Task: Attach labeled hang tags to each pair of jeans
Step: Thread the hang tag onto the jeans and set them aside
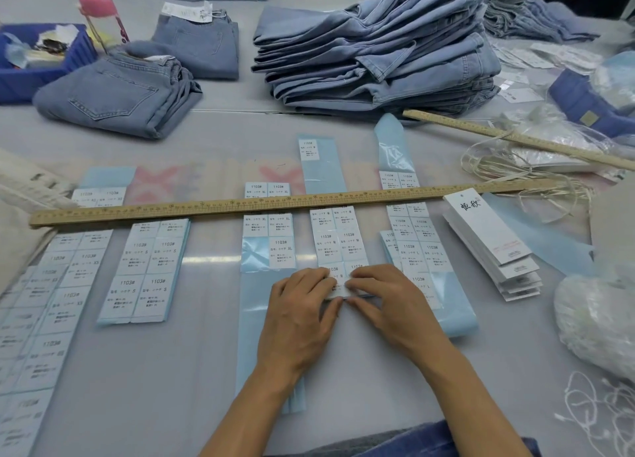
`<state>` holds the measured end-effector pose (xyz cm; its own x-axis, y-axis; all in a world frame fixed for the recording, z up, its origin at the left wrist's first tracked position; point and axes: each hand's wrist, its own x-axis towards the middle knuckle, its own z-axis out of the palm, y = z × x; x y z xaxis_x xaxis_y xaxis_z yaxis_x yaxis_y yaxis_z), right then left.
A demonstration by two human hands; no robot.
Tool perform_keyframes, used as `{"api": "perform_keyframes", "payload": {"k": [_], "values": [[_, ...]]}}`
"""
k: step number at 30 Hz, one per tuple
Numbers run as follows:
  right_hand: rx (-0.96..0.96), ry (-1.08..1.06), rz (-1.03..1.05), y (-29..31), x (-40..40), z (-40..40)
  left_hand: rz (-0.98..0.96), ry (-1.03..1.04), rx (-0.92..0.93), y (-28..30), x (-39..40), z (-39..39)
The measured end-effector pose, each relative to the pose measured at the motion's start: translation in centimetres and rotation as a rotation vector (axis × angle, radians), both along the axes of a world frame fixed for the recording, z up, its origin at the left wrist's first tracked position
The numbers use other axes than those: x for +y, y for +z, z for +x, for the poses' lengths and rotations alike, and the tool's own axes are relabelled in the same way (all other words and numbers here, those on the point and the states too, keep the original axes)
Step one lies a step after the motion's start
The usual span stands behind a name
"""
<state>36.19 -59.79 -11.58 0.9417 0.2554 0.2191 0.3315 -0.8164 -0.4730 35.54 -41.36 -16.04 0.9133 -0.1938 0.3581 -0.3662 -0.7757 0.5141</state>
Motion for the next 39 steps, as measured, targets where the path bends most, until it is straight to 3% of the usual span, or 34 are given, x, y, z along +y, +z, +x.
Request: {"api": "perform_keyframes", "payload": {"k": [13, 25, 33, 39], "values": [[0.004, -0.009, 0.083, 0.0, 0.3, 0.0, -0.034, 0.008, 0.009, 0.2, -0.1, 0.0], [-0.146, -0.147, 0.007, -1.1, 1.7, 0.0, -0.059, -0.026, -0.042, 1.0, -0.3, -0.2], [-0.133, -0.155, -0.026, -1.2, 3.7, 0.6, -0.068, -0.070, -0.044, 2.0, -0.2, -0.3], [-0.197, -0.203, 0.038, 0.5, 5.1, 4.9, -0.093, -0.055, -0.058, 2.3, -0.1, -0.6]]}}
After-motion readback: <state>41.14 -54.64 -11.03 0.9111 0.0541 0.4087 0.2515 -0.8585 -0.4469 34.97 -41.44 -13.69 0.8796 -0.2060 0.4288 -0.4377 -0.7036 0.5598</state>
